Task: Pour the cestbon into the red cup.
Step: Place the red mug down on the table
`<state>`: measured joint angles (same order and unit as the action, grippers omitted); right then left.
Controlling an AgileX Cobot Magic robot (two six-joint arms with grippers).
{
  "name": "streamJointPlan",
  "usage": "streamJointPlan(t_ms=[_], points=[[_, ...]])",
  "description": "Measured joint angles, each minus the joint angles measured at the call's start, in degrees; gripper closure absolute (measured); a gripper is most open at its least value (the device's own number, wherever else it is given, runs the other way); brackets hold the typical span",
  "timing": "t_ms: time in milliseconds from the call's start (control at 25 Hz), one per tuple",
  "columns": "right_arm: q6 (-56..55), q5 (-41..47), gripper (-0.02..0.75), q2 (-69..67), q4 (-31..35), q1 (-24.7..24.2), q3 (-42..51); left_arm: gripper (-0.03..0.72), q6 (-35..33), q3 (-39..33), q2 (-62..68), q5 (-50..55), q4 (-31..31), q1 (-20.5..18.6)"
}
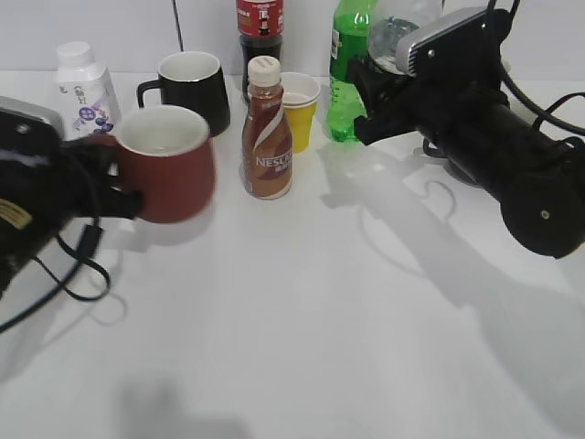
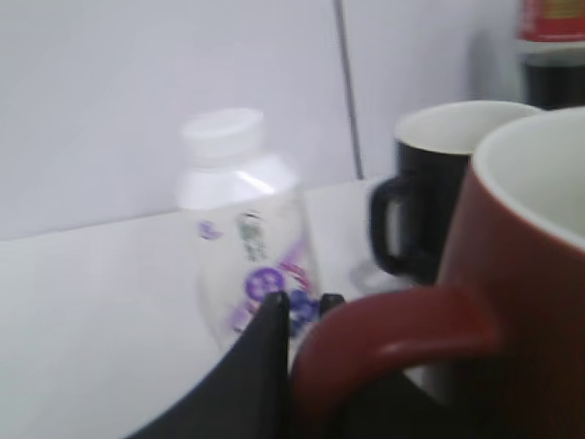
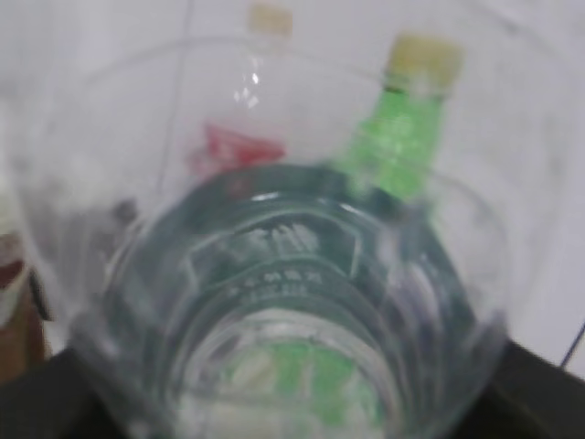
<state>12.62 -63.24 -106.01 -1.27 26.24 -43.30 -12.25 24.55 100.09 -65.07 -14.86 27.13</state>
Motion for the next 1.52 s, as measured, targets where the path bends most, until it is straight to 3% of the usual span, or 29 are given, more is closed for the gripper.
streamJointPlan(t_ms=[320, 640, 1120, 1200, 1400, 1520], points=[[-3.6, 6.4, 0.259, 0.0, 3.0, 0.0, -1.3, 0.625, -0.4, 6.0, 3.9, 0.3, 0.6, -9.7], [-4.2, 7.6, 0.259, 0.0, 4.6, 0.0, -1.3, 0.625, -0.4, 14.7, 11.5, 2.8, 3.3, -10.3], [-4.3, 11.8, 0.259, 0.0, 4.8, 0.0, -1.6, 0.622, 3.4, 18.0, 17.3, 3.8, 6.6, -10.3], [-4.3, 12.9, 0.259, 0.0, 4.8, 0.0, -1.6, 0.596, 3.9, 18.0, 17.3, 3.7, 6.6, -10.3], [-4.3, 13.5, 0.259, -1.0, 4.8, 0.0, -2.0, 0.428, 4.4, 16.9, 17.3, 1.6, 6.3, -10.2], [-4.3, 13.5, 0.259, -3.8, 4.8, 0.0, -3.2, 0.393, 4.5, 14.8, 16.8, 0.2, 6.1, -9.7]])
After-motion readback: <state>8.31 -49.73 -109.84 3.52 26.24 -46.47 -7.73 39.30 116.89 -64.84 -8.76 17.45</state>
